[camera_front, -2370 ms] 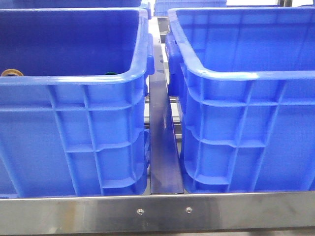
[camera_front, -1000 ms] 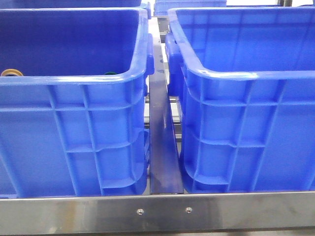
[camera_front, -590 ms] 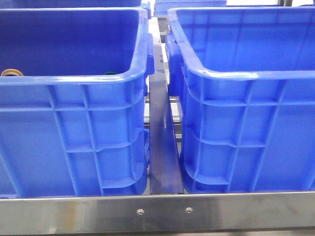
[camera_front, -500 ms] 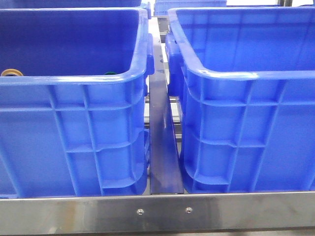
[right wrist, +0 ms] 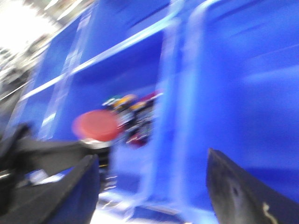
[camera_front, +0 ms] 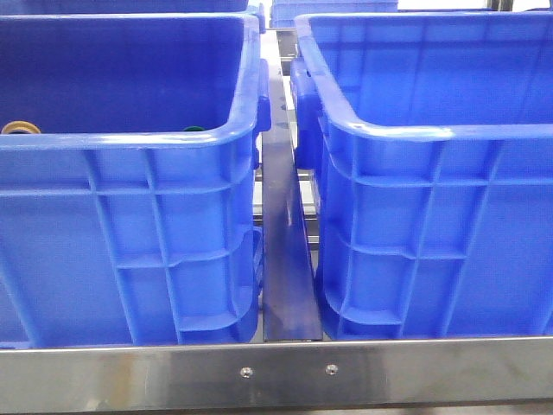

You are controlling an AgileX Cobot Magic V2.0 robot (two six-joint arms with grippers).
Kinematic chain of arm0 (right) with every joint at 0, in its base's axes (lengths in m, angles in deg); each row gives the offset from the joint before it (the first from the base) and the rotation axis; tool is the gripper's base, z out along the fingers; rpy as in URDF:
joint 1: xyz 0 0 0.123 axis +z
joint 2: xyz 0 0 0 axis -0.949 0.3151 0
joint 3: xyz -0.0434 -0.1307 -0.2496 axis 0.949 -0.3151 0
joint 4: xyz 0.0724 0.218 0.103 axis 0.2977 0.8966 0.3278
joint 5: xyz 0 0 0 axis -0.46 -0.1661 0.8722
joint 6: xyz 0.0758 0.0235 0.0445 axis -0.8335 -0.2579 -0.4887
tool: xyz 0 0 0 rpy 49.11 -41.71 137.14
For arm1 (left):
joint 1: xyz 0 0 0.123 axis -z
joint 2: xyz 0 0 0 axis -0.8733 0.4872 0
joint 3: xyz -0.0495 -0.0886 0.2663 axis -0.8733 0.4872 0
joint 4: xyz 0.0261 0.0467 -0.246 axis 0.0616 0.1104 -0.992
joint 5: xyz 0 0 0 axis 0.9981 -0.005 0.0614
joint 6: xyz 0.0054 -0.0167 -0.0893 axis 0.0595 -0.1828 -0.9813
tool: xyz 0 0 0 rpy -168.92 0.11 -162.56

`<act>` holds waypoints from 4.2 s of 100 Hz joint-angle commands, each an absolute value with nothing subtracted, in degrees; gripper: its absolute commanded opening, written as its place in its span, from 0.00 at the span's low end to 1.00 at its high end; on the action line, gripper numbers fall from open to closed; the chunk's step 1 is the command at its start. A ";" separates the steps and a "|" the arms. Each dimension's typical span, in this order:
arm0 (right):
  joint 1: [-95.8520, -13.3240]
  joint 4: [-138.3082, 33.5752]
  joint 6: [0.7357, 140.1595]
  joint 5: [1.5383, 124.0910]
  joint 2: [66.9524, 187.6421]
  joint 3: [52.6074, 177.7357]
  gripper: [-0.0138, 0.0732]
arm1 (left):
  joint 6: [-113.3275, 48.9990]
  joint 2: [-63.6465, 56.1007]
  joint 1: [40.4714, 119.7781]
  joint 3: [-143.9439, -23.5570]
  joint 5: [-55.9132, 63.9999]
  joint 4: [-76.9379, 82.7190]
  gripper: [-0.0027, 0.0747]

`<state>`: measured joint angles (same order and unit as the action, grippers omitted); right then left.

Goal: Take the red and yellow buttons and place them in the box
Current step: 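Grasp the red button cap with the right gripper, release left gripper, then carry the red button into the empty bin and release it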

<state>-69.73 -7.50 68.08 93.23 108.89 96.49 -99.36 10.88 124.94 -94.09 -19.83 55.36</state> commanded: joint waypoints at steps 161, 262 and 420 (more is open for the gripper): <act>-55.17 23.01 96.72 93.85 134.50 105.33 0.40 | -99.65 9.47 125.30 -96.05 -19.96 56.55 0.86; -62.30 21.02 101.44 87.47 134.50 105.33 0.40 | -107.40 -16.56 84.57 -77.37 -24.79 56.53 0.86; -62.30 19.60 127.85 44.97 166.29 120.88 0.40 | -107.18 -31.64 76.90 -69.17 -25.86 58.62 0.01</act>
